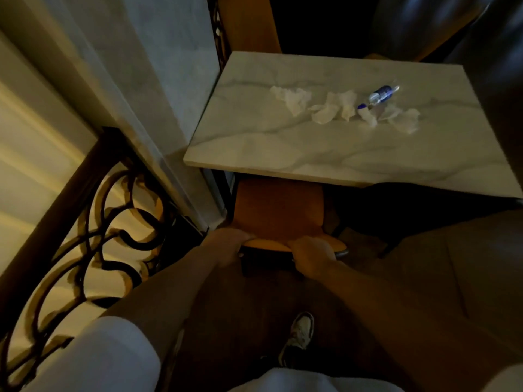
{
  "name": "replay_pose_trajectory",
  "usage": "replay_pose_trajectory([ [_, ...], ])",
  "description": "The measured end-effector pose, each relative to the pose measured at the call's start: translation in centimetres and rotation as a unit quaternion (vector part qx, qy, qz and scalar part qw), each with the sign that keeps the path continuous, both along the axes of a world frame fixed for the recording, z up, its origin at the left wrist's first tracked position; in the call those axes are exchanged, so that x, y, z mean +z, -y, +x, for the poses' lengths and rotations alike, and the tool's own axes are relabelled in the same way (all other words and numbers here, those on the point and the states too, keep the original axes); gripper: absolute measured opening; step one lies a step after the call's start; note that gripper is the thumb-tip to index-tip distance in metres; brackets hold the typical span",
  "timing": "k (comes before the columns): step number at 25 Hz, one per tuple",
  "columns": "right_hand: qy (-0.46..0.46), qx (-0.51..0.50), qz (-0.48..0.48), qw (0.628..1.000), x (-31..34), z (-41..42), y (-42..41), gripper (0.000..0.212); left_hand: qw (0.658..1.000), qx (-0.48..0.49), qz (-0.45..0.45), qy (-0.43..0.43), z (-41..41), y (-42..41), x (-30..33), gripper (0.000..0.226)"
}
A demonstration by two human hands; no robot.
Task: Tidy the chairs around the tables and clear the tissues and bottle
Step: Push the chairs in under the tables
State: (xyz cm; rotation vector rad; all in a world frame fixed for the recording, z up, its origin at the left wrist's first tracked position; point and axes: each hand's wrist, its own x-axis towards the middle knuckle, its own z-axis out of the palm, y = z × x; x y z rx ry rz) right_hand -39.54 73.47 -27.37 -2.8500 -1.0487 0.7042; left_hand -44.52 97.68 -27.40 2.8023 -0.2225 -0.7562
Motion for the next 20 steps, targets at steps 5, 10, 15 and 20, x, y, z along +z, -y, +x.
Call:
replay_pose_trajectory([
  [5,-0.006,-0.006,0.029,1.0,0.3,4.3,-2.5,0.04,1.0,0.009,0.027,0.011,4.6,-2.5,0.5,0.045],
  [10,0.006,-0.017,0.016,1.0,0.0,9.9,-4.4,0.052,1.0,0.008,-0.001,0.008,10.4,-4.2,0.4,0.039],
  [15,0.018,-0.047,-0.001,0.999,-0.6,14.4,-6.1,0.06,0.999,-0.023,-0.023,0.029,15.5,-6.3,-0.4,0.039],
  [20,0.042,-0.076,-0.022,0.996,-0.9,17.6,-9.0,0.062,0.996,-0.059,0.005,0.063,20.0,-9.2,-1.0,0.051],
])
